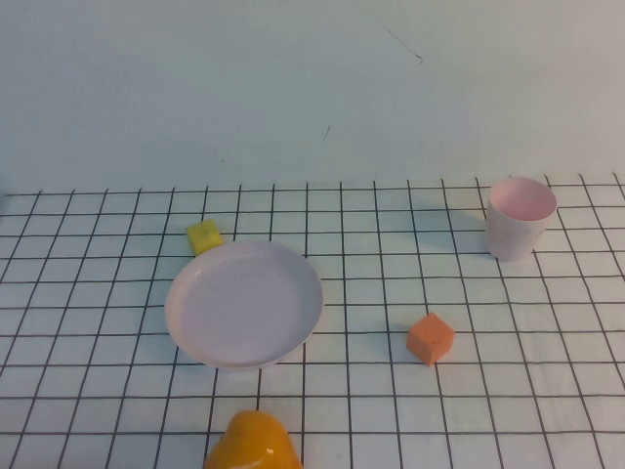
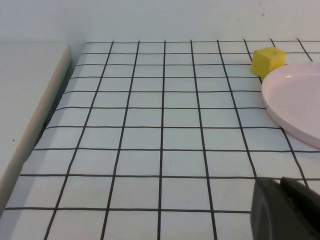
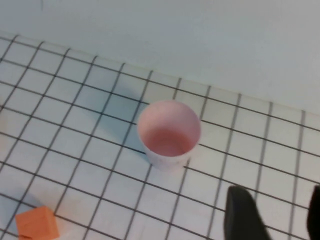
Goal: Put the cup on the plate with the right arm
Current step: Pick up the cup from the table
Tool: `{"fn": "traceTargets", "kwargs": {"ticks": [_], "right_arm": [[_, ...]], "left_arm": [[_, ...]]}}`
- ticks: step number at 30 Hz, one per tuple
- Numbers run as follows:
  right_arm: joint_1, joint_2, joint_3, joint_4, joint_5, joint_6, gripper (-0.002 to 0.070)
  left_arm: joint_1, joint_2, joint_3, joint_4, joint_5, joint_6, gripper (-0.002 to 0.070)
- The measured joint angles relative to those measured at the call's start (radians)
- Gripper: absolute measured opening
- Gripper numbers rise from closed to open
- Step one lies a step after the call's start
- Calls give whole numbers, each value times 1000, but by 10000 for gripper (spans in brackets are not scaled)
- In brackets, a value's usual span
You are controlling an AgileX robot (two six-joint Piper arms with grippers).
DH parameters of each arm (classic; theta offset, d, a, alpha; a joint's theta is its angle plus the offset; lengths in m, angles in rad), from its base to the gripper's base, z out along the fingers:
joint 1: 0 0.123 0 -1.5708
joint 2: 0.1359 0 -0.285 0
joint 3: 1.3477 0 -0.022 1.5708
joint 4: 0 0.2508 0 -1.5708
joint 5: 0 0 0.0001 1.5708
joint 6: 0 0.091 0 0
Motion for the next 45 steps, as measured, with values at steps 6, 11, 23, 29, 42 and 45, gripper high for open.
{"fn": "traceTargets", "kwargs": {"ticks": [6, 11, 23, 29, 42, 45], "right_arm": [[48, 189, -136, 86, 80, -122, 373], [87, 342, -217, 86, 84, -154, 382], [101, 636, -402, 35, 82, -163, 385], [101, 755, -483, -22, 73, -166, 386], [101, 873, -542, -15, 75, -164, 316], [101, 877, -542, 20, 87, -174, 132]], "left_arm": [[0, 0, 0, 0, 0, 0, -3], [0, 0, 0, 0, 0, 0, -3], [0, 0, 0, 0, 0, 0, -3], [0, 0, 0, 0, 0, 0, -3], [0, 0, 0, 0, 0, 0, -3], [0, 0, 0, 0, 0, 0, -3]]}}
